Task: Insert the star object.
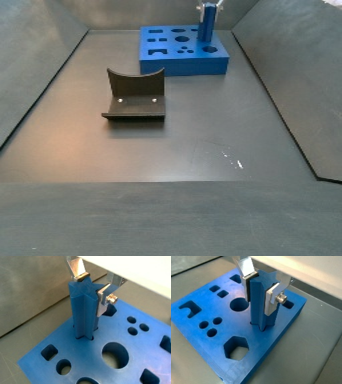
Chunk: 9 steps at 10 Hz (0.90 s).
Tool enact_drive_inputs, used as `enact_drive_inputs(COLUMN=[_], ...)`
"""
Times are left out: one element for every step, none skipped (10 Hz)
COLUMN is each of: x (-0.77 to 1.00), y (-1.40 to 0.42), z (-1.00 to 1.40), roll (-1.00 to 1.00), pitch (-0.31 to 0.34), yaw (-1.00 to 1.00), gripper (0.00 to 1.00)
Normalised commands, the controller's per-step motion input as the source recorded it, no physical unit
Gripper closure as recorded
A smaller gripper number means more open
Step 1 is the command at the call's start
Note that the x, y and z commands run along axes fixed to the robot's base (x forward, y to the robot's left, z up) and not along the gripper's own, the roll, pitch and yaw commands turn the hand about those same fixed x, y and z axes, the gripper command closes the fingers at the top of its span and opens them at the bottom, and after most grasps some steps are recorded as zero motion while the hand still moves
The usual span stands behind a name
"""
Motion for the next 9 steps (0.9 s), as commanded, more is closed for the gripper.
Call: enact_drive_inputs(x=[0.00,0.00,0.00,0.00,0.00,0.00,0.00,0.05,0.03], y=[0.00,0.00,0.00,0.00,0.00,0.00,0.02,0.08,0.03], z=[-0.74,-0.85,-0.93,-0.93,-0.97,-1.00,-1.00,-0.87,-0.61], roll=[0.00,0.04,0.14,0.17,0.15,0.11,0.01,-0.12,-0.25], pitch=[-0.044,-0.054,-0.033,-0.003,-0.010,-0.040,-0.061,-0.059,-0.094], yaw=[-0.09,-0.33,-0.39,-0.40,-0.38,-0.31,-0.19,-0.13,-0.15], gripper=[1.00,1.00,1.00,1.00,1.00,1.00,1.00,1.00,1.00])
